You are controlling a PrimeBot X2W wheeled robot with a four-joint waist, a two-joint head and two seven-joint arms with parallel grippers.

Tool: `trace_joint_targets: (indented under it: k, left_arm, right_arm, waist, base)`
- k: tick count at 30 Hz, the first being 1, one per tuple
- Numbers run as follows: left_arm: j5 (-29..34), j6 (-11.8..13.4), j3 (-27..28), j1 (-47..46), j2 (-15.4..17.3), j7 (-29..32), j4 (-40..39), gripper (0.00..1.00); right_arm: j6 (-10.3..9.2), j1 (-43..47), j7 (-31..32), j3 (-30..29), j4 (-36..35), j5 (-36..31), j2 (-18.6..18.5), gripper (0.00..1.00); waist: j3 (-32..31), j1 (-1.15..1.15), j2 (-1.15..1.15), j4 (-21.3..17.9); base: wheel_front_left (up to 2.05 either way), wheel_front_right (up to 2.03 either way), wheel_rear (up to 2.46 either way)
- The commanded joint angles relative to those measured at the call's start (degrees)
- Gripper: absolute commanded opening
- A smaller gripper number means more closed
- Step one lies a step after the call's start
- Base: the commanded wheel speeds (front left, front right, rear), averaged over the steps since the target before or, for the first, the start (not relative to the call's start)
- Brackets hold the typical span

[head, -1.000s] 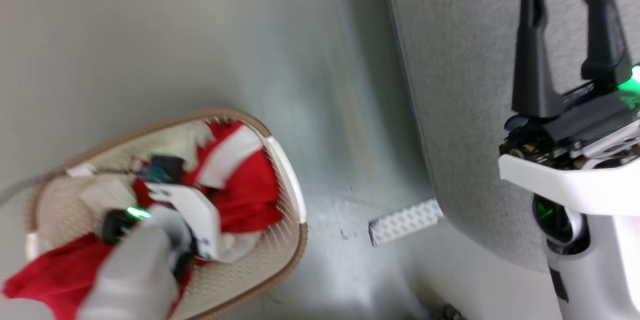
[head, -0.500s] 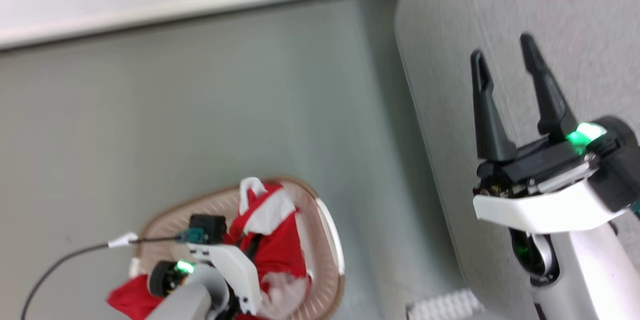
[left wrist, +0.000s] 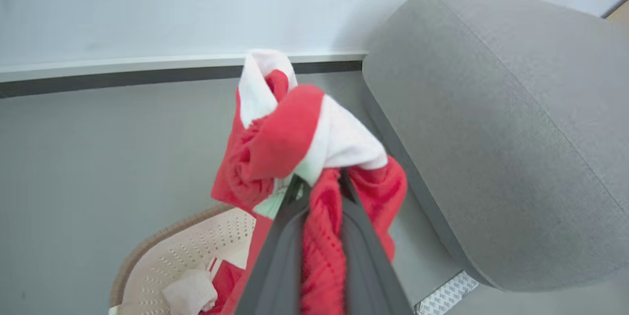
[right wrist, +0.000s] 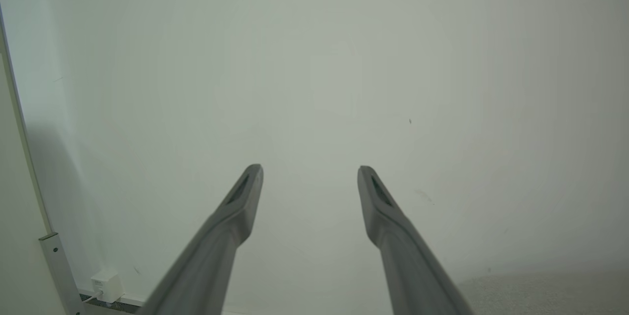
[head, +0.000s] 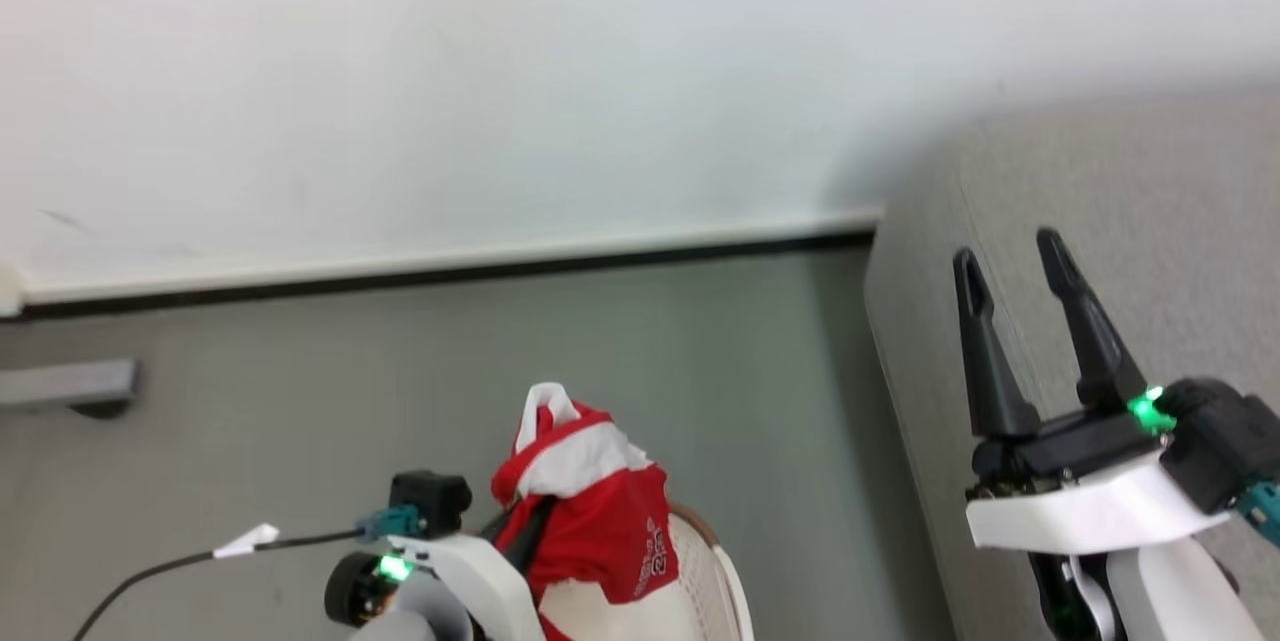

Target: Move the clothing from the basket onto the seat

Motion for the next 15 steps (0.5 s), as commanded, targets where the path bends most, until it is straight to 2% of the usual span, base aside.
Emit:
trace_joint_targets:
  k: [1, 15]
  left_arm:
    - [0.5, 0.4, 0.9, 0.7, 1.0, -0.2, -2.1, 0.0]
    - [1.4, 5.4, 7.3, 4.2, 6.3, 0.8, -23.9, 0.0]
  right_arm:
    - [-0.12, 1.8, 0.0, -0.2, 0.1, 0.7, -0.2, 1.0]
    - [-0.12, 8.0, 0.0, 1.4, 1.1, 1.1, 0.8, 1.0]
  waist:
    - [-4.8, 0.03, 0.0, 3.2]
    - [-9.8, 0.03, 0.0, 3.7]
  base:
    - [0.0, 0.0, 0.0]
    - [0.0, 0.0, 0.0]
